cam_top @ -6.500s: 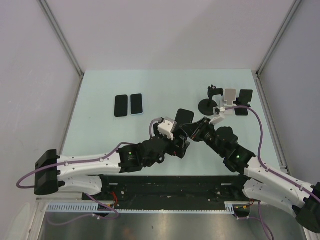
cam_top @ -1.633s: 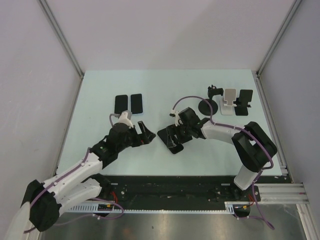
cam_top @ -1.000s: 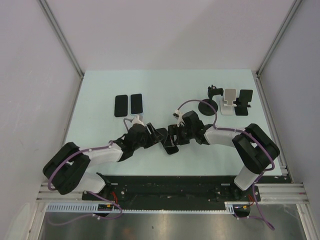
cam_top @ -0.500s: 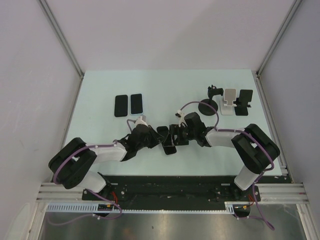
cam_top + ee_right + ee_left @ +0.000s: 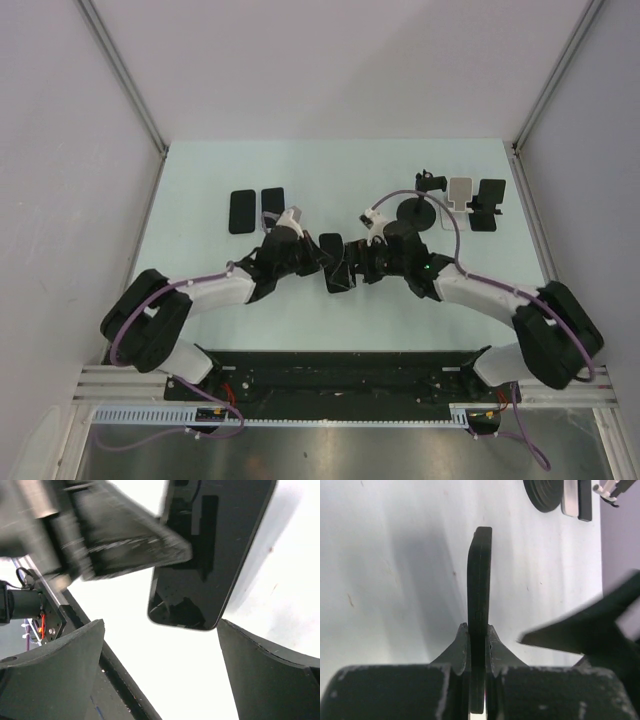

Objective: Remove the phone from the phone stand

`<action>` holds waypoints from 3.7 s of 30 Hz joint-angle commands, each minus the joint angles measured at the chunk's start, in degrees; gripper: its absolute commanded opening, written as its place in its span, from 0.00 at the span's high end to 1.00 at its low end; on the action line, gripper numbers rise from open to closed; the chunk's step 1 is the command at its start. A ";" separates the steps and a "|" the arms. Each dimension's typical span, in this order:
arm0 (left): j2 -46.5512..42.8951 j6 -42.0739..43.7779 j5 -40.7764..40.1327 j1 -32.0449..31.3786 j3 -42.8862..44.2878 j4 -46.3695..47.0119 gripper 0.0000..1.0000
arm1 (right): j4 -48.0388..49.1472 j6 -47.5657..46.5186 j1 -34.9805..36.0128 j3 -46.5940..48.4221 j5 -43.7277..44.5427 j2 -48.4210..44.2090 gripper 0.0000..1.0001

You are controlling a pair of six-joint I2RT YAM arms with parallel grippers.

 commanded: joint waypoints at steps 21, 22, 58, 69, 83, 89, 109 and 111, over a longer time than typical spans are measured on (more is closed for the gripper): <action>27.98 23.86 13.12 21.59 42.61 -17.99 0.99 | -28.37 -25.89 4.23 4.23 49.28 -67.35 0.00; 29.73 23.86 13.39 21.86 43.58 -17.99 1.00 | -28.91 -25.80 4.15 4.14 50.33 -68.83 0.00; 40.03 24.56 12.60 29.51 52.12 -25.11 0.83 | -22.67 -28.79 -4.55 -7.46 51.49 -77.99 0.00; 40.64 25.44 10.84 30.04 52.99 -26.52 0.59 | -22.50 -28.97 -4.73 -7.72 51.40 -77.90 0.00; 40.21 24.57 11.63 29.34 53.61 -26.96 0.38 | -22.32 -28.97 -4.91 -7.81 50.96 -78.08 0.00; 35.29 24.56 5.86 26.79 51.51 -27.13 0.31 | -22.32 -28.97 -4.99 -7.81 50.96 -78.08 0.00; 26.04 28.52 -7.27 10.71 42.09 -27.66 0.04 | -22.15 -28.97 -5.52 -8.07 50.61 -78.52 0.00; 26.93 28.00 -7.00 9.04 43.15 -27.57 0.04 | -22.23 -29.05 -5.35 -8.07 50.61 -78.60 0.00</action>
